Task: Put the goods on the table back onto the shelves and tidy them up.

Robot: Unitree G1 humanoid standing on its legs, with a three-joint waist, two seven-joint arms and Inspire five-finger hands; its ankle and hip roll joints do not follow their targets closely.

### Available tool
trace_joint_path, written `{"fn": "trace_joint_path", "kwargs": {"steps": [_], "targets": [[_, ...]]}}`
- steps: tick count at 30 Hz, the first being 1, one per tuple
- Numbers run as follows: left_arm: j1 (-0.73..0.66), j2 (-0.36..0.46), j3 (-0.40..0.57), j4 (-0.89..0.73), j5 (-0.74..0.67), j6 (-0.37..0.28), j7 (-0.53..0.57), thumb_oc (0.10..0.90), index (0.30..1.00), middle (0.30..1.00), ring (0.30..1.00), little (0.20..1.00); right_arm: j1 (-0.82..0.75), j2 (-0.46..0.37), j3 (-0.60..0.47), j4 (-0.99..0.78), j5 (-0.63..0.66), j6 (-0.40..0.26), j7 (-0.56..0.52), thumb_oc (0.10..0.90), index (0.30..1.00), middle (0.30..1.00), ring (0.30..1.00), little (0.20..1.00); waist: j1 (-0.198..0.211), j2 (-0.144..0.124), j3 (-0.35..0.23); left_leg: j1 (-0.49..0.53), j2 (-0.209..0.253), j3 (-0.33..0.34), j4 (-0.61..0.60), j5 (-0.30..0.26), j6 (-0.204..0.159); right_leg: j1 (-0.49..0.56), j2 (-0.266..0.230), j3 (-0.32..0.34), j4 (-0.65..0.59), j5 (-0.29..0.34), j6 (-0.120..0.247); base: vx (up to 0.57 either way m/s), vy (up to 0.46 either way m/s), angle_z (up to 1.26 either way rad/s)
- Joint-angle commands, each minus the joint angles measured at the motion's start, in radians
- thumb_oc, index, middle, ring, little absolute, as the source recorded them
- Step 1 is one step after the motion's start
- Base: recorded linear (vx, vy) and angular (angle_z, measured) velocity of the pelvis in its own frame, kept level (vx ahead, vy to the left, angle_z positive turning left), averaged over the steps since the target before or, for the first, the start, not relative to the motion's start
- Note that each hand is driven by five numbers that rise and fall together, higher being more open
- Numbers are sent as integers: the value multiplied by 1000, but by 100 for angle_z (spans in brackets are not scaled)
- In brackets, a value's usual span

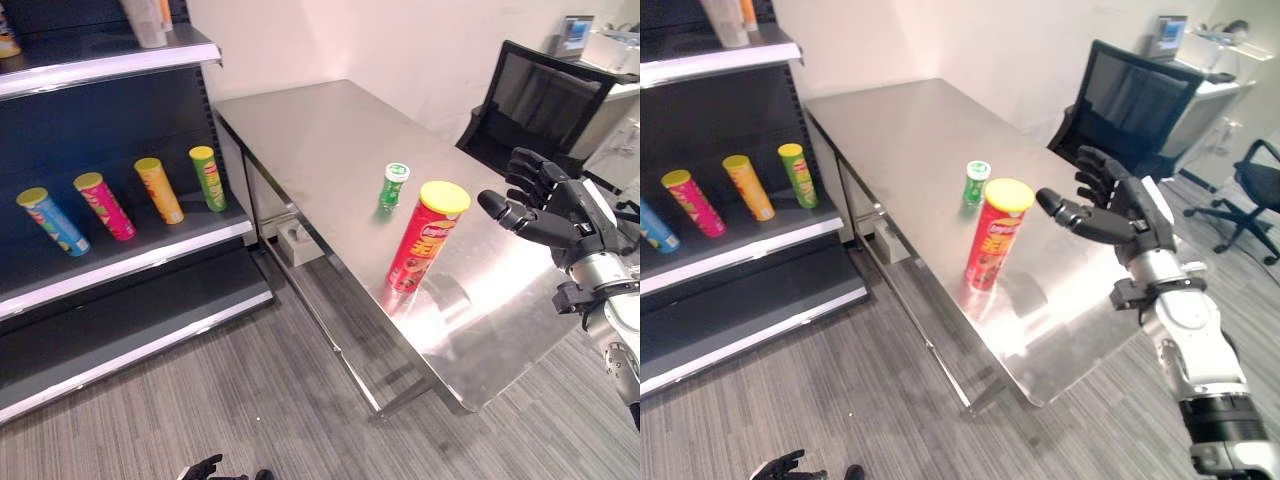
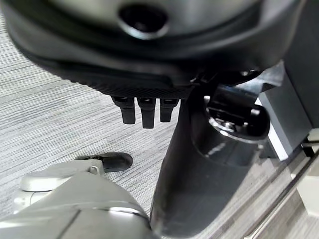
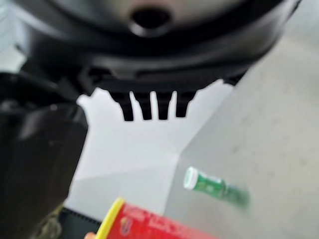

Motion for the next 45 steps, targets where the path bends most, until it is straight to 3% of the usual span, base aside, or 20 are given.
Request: {"fn": "trace_joint_path", "kwargs": {"steps": [1,6,13,26,45], "targets": [[-26,17,-31,54,18,-22,-11,800,900,900,900,900,-176,-106,-30,-31,52,-88,5,800,900,900,900,900,34,-24,-14,27,3,27,4,-82,-7,48,-34,-29,8,-27,63,17,-23,27],[-21,14,-30,58,25,-28,-12,800,900,900,900,900,-192,-115,-17,-48,39,-85,21,800,900,900,900,900,45,-26,-15,22,0,12,4,-80,-8,56,-39,-47,8,-28,64,10,-18,19],[-23,14,-33,37,30,-39,-9,800,900,900,900,900,-233,-211,79,-66,-51,-73,55,800,900,900,900,900,49,-36,-14,19,5,1,4,-76,-12,58,-37,-59,8,-29,63,4,-5,2],[-19,20,-24,35,42,-48,-10,800,900,900,900,900,-216,-289,108,-89,-135,-69,83,800,900,900,900,900,39,-46,-9,17,9,2,4,-78,-14,50,-34,-59,8,-28,64,0,0,0],[-14,17,-17,36,27,-48,-6,800,900,900,900,900,-249,-259,173,-70,-178,-60,64,800,900,900,900,900,49,-49,-4,19,8,2,4,-83,-12,48,-35,-58,8,-30,65,0,0,0]]}}
